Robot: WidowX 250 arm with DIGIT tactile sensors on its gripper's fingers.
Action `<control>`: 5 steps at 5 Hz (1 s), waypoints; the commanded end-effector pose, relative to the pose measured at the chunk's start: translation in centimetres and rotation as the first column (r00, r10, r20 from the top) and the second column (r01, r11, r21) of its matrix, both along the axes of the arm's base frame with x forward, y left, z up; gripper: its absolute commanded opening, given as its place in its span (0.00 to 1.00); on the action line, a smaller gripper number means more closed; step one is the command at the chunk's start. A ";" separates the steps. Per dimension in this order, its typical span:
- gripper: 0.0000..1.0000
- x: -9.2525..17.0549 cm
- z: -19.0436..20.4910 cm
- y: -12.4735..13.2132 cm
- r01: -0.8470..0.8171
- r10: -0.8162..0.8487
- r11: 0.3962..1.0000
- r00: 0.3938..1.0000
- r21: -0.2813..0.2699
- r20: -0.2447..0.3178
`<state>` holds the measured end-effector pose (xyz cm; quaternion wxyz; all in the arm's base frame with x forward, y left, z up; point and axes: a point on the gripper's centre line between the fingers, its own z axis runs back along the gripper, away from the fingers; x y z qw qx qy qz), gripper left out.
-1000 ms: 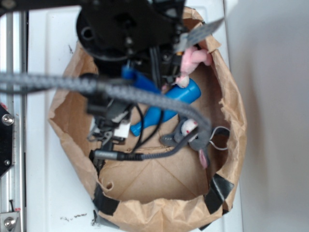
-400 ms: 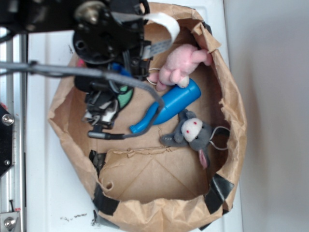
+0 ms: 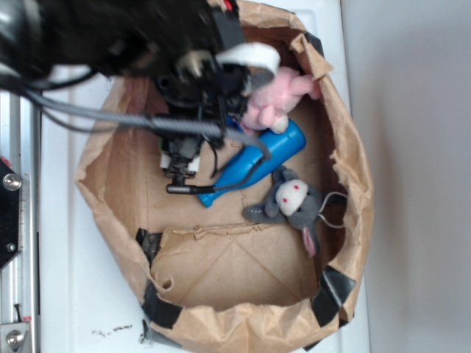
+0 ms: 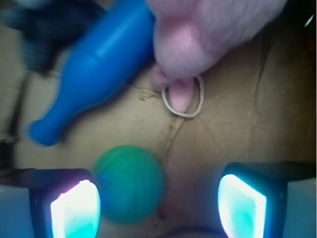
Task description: Grab the green ball.
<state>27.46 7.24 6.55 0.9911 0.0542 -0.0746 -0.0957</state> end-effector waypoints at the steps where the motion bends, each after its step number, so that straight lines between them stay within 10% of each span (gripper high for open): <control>1: 1.00 1.0 -3.5 -1.5 0.022 -0.023 0.996 1.000 0.086 0.006; 2: 1.00 0.5 -4.7 -2.3 0.042 -0.038 0.995 0.998 0.090 -0.046; 3: 0.00 -0.2 -4.1 -2.6 0.029 -0.026 0.997 0.999 0.077 -0.036; 5: 0.00 0.3 -1.5 -1.9 0.001 0.000 0.999 1.000 0.033 -0.006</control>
